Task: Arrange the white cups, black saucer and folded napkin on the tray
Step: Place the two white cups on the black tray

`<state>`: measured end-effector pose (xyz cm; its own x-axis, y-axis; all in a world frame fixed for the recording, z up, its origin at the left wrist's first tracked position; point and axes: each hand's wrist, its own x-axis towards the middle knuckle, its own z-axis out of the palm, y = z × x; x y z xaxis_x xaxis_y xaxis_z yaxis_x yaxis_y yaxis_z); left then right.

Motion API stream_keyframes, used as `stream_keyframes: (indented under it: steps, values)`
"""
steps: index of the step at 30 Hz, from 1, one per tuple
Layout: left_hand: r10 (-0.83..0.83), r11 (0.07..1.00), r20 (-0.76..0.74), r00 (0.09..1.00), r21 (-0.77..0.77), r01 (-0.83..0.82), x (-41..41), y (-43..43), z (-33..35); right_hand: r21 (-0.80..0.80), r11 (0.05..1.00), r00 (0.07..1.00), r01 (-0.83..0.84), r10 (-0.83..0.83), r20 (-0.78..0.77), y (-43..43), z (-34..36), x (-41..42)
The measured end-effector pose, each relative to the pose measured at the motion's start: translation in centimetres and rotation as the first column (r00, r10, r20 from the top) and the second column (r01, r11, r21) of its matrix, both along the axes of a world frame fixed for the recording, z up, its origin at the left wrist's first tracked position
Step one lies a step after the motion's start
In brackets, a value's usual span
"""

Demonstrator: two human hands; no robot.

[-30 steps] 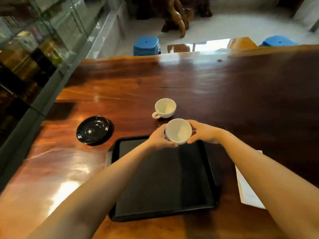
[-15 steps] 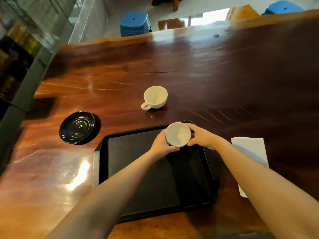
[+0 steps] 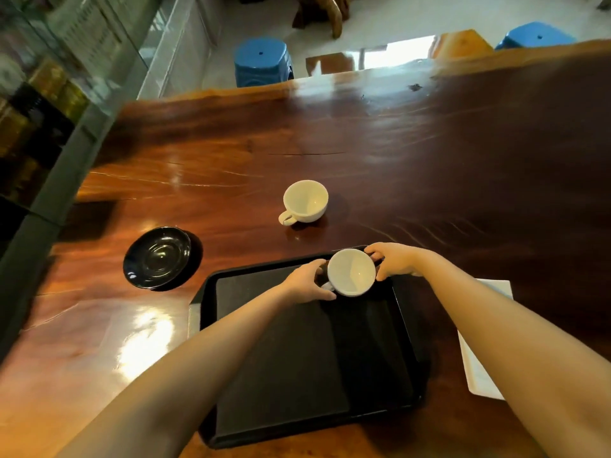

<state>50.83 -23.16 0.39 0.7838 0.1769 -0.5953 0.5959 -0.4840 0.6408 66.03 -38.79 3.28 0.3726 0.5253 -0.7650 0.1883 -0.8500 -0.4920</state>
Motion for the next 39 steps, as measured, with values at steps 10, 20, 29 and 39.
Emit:
stream_keyframes:
  steps: [10,20,29,39]
  values:
    - [-0.053,0.981,-0.193,0.980,0.171,0.087,3.2,10.2,4.8,-0.204,0.966,0.983,-0.161,0.175,0.049,6.2,3.3,5.3]
    - [-0.075,0.965,-0.293,0.953,0.221,0.144,7.0,15.0,2.3,-0.226,0.945,0.964,-0.238,0.258,0.066,13.0,0.3,7.8]
    - [0.074,0.995,-0.052,0.996,0.067,-0.071,10.2,15.2,-1.4,0.148,0.984,0.994,-0.098,0.103,-0.028,15.3,-3.3,9.4]
    - [0.200,0.979,0.052,0.979,-0.046,-0.197,10.5,14.9,-2.5,0.207,0.978,0.986,-0.022,0.055,-0.155,15.1,-4.7,10.0]
